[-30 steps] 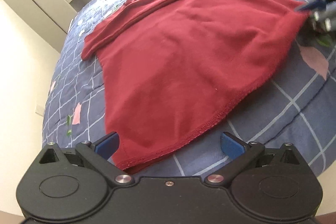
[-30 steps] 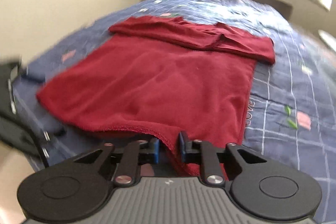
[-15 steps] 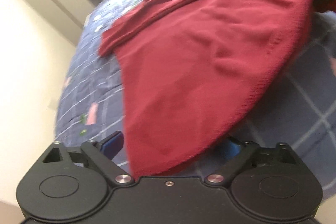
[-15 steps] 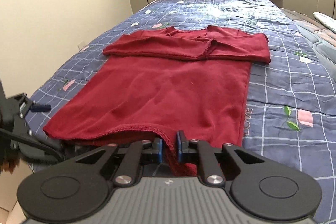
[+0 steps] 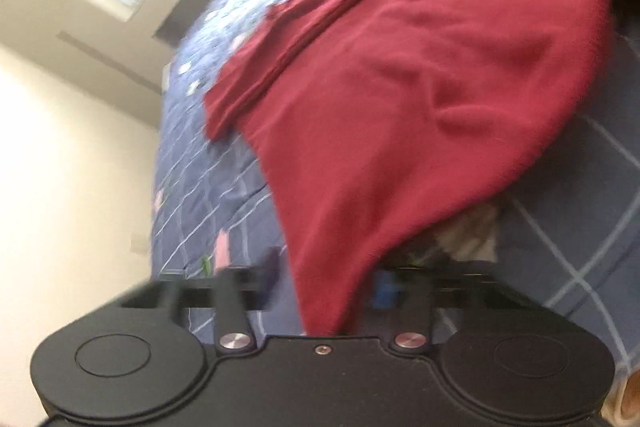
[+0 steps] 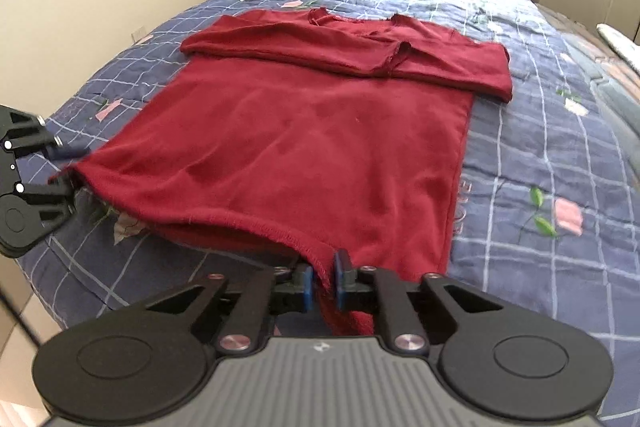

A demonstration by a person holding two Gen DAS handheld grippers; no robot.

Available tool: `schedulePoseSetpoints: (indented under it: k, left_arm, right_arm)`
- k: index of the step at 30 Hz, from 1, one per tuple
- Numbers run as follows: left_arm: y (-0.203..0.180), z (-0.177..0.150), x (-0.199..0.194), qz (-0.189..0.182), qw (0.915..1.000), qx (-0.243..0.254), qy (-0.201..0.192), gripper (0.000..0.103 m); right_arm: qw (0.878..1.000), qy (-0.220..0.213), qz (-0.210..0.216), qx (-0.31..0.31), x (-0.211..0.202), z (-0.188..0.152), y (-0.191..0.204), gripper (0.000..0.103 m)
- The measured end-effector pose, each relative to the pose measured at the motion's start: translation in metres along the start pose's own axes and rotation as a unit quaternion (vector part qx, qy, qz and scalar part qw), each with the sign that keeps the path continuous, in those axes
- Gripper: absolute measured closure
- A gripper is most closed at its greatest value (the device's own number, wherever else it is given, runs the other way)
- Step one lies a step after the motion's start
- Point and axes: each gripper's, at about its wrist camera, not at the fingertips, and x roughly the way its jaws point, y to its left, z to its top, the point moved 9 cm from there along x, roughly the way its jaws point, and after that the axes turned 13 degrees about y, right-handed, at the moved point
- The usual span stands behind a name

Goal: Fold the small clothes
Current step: 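Close the right tool on the sweater hem while the left tool grasps the hem too, then lift the hem with both tools and fold it over toward the collar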

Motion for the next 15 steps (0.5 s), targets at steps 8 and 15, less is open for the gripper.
schedulePoseSetpoints:
  k: [8, 15]
  left_arm:
    - [0.015, 0.008, -0.033, -0.046, 0.9986, 0.01, -0.026, 0.098]
    - [0.055, -0.001, -0.085, -0.035, 0.9953, -0.082, -0.037, 0.099]
  right_arm:
    - [1.0, -0.004, -0.002, -0.009, -0.05, 0.009, 0.001, 0.098]
    - [1.0, -0.009, 0.008, 0.003, -0.108, 0.004, 0.01, 0.098]
